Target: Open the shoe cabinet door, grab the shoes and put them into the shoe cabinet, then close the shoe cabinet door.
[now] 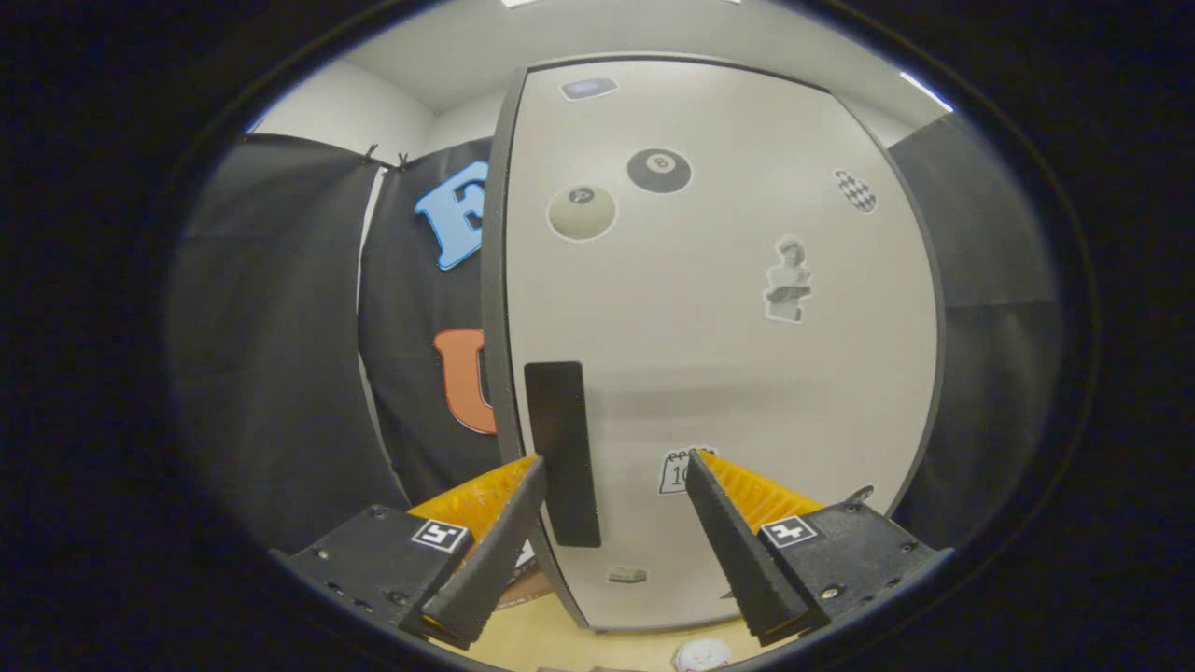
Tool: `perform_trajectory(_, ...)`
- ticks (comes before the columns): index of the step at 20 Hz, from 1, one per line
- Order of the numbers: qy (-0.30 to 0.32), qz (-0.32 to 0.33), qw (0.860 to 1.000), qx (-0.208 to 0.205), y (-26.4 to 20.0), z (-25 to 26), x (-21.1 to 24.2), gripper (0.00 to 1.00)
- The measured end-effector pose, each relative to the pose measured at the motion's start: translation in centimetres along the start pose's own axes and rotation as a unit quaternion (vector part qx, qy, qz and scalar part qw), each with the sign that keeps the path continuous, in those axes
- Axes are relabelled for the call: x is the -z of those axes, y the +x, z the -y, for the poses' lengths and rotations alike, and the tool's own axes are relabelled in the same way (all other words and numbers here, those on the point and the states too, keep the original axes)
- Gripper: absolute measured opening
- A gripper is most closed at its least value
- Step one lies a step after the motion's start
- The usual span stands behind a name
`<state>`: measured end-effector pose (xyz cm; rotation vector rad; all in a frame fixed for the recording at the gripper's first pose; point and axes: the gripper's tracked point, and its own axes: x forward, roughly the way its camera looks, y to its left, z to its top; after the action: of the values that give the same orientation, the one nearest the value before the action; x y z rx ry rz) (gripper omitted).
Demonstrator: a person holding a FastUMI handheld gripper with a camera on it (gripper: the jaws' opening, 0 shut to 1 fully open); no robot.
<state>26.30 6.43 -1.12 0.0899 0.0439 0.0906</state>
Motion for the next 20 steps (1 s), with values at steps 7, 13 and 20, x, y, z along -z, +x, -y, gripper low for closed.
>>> perform_trajectory(7,-0.017,-0.012,1.000,-0.019,0.7,-3.3,0.7,0.62)
perform_trajectory(13,-0.015,-0.048,0.999,0.003,2.6,-2.1,2.3,0.42)
perform_trajectory(20,-0.038,-0.030,0.999,0.022,2.3,-1.9,2.4,0.32)
